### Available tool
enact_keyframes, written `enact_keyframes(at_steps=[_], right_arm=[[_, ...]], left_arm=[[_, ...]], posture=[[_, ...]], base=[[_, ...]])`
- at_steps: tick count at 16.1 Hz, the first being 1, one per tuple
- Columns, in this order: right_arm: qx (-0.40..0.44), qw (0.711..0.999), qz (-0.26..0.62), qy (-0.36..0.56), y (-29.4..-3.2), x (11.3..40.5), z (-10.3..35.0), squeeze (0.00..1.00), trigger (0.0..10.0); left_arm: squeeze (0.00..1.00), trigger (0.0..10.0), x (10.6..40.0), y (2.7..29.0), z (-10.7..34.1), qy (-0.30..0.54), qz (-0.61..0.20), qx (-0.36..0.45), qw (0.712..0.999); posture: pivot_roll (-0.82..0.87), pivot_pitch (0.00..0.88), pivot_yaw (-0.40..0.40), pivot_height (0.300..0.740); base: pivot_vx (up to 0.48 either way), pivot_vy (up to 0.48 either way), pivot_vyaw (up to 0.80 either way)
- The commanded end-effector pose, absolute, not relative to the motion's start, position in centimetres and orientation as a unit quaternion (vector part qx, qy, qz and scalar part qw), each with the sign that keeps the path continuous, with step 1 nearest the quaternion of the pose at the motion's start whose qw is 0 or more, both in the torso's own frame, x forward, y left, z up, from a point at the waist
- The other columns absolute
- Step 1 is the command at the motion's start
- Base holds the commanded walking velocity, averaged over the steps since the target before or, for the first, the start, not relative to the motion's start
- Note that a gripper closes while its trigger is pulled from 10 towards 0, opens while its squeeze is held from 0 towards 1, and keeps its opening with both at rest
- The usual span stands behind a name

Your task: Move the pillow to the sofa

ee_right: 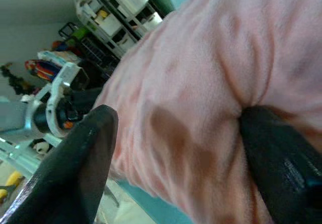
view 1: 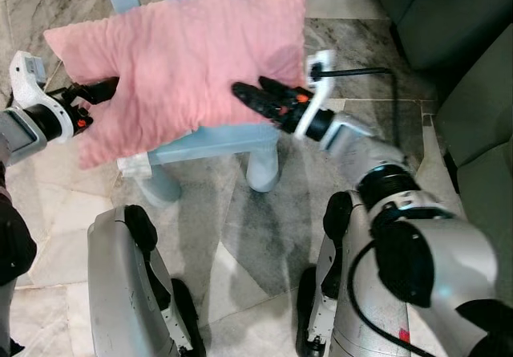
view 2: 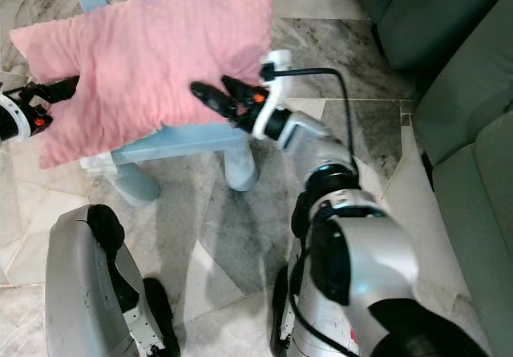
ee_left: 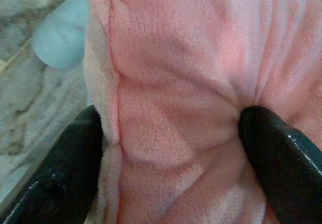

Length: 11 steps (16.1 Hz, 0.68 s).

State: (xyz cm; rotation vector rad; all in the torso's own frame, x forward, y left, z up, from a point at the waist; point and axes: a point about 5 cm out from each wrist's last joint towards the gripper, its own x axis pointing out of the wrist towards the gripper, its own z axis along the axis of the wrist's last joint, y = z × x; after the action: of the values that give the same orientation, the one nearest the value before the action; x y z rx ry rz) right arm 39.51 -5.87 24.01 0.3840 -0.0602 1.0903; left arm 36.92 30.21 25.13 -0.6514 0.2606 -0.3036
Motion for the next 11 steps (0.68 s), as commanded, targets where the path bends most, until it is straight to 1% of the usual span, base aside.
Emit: enact_keyframes(at_steps=[1,4,8,11], right_arm=[[0.187,0.827,0.53,-0.029,-4.54,39.21,24.24,0.0,0.0],[0.184,0.813,0.55,-0.037,-4.03,38.86,24.5,0.0,0.0],[0.178,0.813,0.553,-0.033,-4.49,38.68,23.92,0.0,0.0],[0.175,0.811,0.558,-0.031,-4.36,38.51,23.7,0.0,0.0]], left_arm=[[0.0,0.0,36.65,30.18,24.14,0.147,-0.152,-0.318,0.924],[0.0,0.0,36.56,30.36,24.06,0.143,-0.153,-0.315,0.926],[0.0,0.0,36.52,30.41,23.58,0.142,-0.151,-0.312,0.927],[0.0,0.0,36.44,30.64,23.41,0.141,-0.146,-0.306,0.93]], posture=[[0.09,0.43,-0.017,0.351],[0.08,0.432,-0.019,0.351],[0.07,0.432,-0.021,0.351],[0.07,0.434,-0.022,0.351]], base=[[0.0,0.0,0.0],[0.0,0.0,0.0],[0.0,0.0,0.0],[0.0,0.0,0.0]])
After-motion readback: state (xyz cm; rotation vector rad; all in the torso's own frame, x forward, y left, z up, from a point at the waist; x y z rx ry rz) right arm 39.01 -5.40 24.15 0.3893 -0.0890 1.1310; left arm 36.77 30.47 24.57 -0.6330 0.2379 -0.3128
